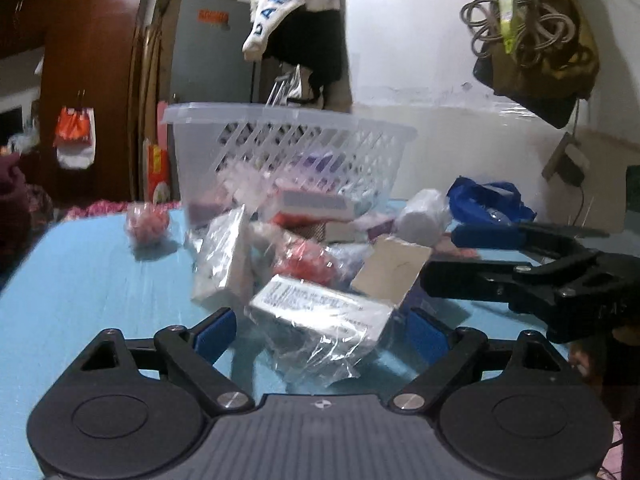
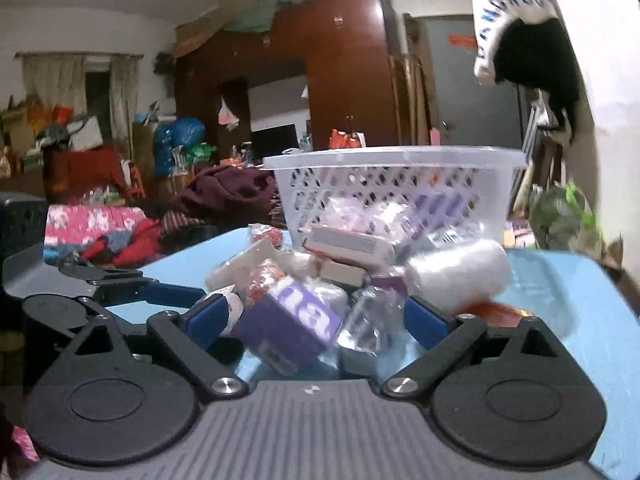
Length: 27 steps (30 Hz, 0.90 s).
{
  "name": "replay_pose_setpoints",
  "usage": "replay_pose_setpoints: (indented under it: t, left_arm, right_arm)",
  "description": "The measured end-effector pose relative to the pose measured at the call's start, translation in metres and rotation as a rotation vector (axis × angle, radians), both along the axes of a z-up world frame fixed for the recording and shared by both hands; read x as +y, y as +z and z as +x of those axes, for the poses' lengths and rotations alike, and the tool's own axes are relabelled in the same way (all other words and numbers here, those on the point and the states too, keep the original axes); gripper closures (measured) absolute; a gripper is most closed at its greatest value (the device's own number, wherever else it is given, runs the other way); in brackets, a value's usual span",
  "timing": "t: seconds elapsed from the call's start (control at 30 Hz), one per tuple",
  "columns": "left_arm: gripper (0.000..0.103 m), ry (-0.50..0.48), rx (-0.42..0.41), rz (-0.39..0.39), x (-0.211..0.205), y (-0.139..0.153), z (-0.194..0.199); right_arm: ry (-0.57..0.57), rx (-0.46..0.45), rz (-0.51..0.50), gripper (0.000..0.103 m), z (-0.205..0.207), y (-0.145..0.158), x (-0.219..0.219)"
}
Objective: Organize objects
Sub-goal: 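Grasp a clear bag with the left tool while the right grasps a blue 'na' box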
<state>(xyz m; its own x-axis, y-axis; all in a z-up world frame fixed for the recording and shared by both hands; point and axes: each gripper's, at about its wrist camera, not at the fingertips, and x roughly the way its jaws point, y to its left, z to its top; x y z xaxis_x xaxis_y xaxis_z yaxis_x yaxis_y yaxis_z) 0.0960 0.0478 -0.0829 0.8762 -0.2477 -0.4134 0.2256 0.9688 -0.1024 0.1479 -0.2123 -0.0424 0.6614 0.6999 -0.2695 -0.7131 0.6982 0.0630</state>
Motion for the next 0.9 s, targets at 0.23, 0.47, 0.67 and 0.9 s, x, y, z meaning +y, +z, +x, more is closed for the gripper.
replay_pose_setpoints:
  t: [0.23,0.47,0.67,0.9]
  left_arm:
    - [0.016,0.110,-0.033,0.030,0.014,-0.003,-0.023]
    - [0.016,0.151,-0.051,0.021,0.024,0.002,-0.039]
    - [0.016,0.139,-0.043,0.038,0.014,0.001,-0.032]
    - [0.025,0.158,-0.038,0.022,0.008,-0.003,-0.028]
  right_arm:
    - [0.036,-0.043,-0.101,0.020,-0.016,-0.011,0.017]
    - [0.058,-0.136,-0.193,0.025,-0.028,-0.009,0.039]
    - [0.055,-0.040,-0.258,0.035,-0.016,-0.009,0.053]
    - [0.037,-0.028,-0.173,0.041,-0.020,-0.011,0.038]
